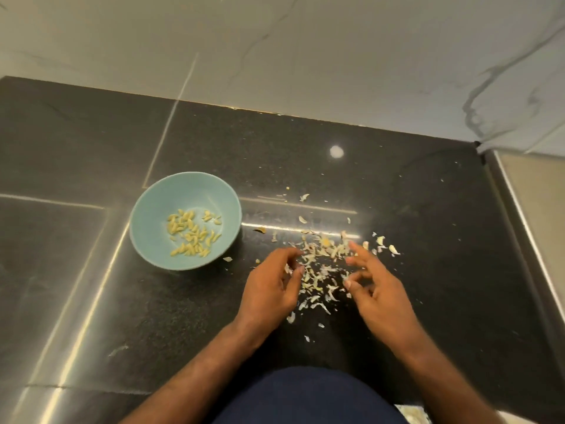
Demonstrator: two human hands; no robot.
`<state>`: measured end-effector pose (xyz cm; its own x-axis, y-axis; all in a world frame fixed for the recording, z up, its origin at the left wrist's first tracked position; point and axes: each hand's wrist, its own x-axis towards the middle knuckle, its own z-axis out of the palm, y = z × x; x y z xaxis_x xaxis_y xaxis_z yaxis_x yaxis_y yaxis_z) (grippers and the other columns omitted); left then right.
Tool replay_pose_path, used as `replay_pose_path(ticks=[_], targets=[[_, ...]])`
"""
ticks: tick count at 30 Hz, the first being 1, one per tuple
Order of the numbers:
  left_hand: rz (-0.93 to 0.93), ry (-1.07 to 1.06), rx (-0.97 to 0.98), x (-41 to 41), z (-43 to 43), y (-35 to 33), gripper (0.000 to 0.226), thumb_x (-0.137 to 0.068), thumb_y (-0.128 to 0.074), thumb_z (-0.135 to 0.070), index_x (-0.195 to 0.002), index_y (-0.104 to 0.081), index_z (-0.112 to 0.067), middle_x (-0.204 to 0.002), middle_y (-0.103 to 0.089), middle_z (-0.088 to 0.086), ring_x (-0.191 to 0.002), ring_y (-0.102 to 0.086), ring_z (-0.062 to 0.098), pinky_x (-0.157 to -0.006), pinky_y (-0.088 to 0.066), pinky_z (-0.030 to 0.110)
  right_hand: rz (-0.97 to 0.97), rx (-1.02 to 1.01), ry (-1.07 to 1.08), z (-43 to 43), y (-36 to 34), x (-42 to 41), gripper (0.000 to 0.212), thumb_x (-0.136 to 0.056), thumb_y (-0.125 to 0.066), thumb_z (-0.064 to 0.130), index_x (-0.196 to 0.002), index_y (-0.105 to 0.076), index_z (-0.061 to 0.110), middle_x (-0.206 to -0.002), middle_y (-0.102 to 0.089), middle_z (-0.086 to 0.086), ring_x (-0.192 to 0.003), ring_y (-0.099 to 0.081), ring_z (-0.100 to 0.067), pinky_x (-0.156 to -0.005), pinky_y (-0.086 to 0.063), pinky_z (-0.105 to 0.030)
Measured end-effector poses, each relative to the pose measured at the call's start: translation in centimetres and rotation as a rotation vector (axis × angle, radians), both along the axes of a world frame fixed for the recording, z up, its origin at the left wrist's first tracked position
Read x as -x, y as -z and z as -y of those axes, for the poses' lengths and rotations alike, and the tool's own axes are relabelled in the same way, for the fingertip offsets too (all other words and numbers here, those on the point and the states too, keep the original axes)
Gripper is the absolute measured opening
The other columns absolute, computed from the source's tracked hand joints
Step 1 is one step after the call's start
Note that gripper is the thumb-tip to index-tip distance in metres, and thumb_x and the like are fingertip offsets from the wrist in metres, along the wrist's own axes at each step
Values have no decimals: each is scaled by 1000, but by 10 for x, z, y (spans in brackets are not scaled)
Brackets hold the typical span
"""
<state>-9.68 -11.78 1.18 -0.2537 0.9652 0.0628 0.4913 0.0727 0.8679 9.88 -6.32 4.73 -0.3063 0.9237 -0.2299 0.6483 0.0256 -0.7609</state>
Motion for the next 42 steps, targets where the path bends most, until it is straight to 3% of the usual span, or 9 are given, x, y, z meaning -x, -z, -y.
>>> replay_pose_path(ticks=[3,5,10,15,18,21,28,34,42], targets=[[-11,98,-38,-20,-11,2,20,-97,-62,-25,-116,-64,-21,-96,-63,-14,-74,-56,1,-65,-45,15,-1,-96,273,-8,2,-16,10,-96,-66,24,-100,-72,30,-91,-72,14,-85,-66,-2,-79,-56,-31],[-36,130,-48,-27,-12,7,18,-98,-56,-32,-104,-67,-19,-88,-64,-12,-71,-55,3,-64,-48,24,39,-152,343,-17,6,-22,18,-96,-65,27,-81,-72,22,-78,-72,5,-77,-68,-15,-72,-53,-34],[-78,149,-18,-30,-12,16,46,-98,-42,-51,-83,-65,-14,-71,-59,-5,-64,-54,11,-59,-48,38,184,-155,268,-47,8,-28,14,-94,-68,16,-107,-73,15,-91,-72,1,-80,-64,-9,-77,-52,-25],[-69,149,4,-30,-14,16,29,-99,-53,-39,-88,-68,-17,-74,-62,-7,-67,-56,7,-61,-50,35,259,-110,137,-50,9,-8,21,-90,-73,27,-110,-71,19,-82,-65,8,-76,-61,-9,-75,-54,-30],[-67,137,-1,-29,-14,16,27,-99,-54,-37,-87,-68,-17,-74,-62,-8,-68,-56,7,-62,-50,34,372,-158,80,-51,13,1,12,-93,-69,22,-102,-74,15,-89,-66,2,-83,-61,-15,-81,-51,-35],[-66,133,-1,-30,-14,16,25,-99,-56,-34,-86,-68,-16,-74,-63,-8,-68,-57,7,-61,-50,31,379,-136,85,-51,13,4,11,-95,-66,22,-86,-70,16,-82,-65,4,-78,-61,-13,-67,-44,-26],[-58,114,-19,-29,-13,15,11,-95,-64,-23,-103,-69,-18,-88,-65,-12,-74,-55,-1,-64,-44,13,96,26,161,-19,11,-7,11,-95,-67,20,-86,-64,26,-77,-67,2,-72,-66,-12,-68,-58,-35],[-90,128,4,-30,-17,16,12,-96,-62,-23,-103,-69,-17,-86,-64,-11,-72,-55,-1,-62,-39,9,-77,179,222,1,9,-14,14,-93,-68,12,-83,-73,20,-73,-72,-3,-64,-67,-13,-61,-57,-26],[-126,130,19,-31,-18,17,9,-96,-62,-22,-99,-70,-18,-80,-60,-14,-67,-52,-2,-61,-35,8,210,268,-13,5,6,-17,26,-92,-69,11,-78,-69,32,-80,-69,9,-75,-64,-4,-76,-55,-26]])
